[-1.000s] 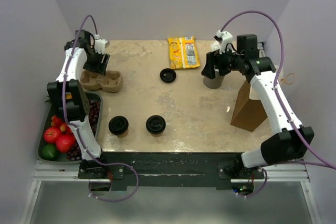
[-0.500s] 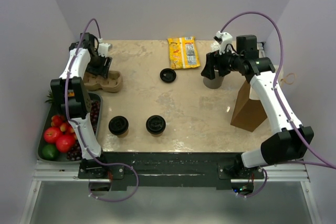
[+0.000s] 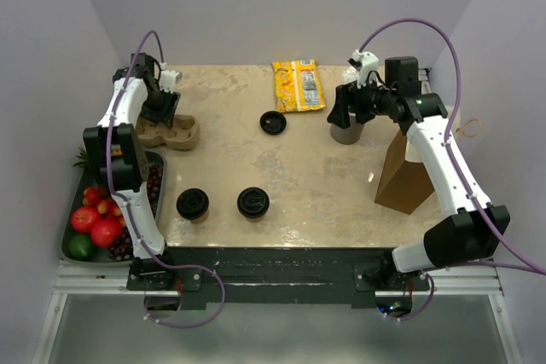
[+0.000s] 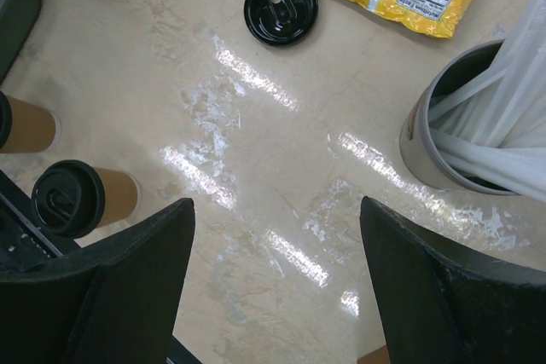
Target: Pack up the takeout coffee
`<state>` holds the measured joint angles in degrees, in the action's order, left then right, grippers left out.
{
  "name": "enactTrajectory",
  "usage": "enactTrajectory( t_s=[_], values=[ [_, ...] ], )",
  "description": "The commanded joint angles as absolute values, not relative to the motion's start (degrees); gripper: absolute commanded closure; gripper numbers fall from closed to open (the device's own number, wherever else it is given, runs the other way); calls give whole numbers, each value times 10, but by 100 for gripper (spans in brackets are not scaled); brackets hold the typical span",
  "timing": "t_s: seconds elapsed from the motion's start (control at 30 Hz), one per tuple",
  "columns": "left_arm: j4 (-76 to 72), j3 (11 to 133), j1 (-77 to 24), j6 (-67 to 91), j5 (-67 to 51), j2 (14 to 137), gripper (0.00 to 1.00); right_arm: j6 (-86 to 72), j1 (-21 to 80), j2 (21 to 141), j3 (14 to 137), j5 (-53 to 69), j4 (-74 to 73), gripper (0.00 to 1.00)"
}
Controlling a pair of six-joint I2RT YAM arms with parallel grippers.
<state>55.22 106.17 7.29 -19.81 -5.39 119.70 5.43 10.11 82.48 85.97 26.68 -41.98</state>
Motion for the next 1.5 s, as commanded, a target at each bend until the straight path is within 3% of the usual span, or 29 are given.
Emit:
enactTrajectory(
  t_s=[0.0,0.2,0.93,0.97,1.03,1.1,1.47],
  values=[
    [561,1091,71,-183,-43,1202,46,47,98,820,861,283,-400,19],
    [566,1092,72,-182,-36,1208,47,46,98,823,864,285,-400,19],
    [609,1159,71,-185,-56,1164,66,47,98,824,869,283,-398,19],
    [610,1157,71,-185,-56,1159,65,47,99,824,874,282,-398,19],
    [608,1137,71,-177,-47,1152,49,47,99,826,879,280,-398,19],
    [606,1113,71,-166,-47,1157,39,46,99,828,888,279,-399,19],
    [582,1099,70,-168,-39,1183,39,47,98,802,872,276,-402,19]
  ],
)
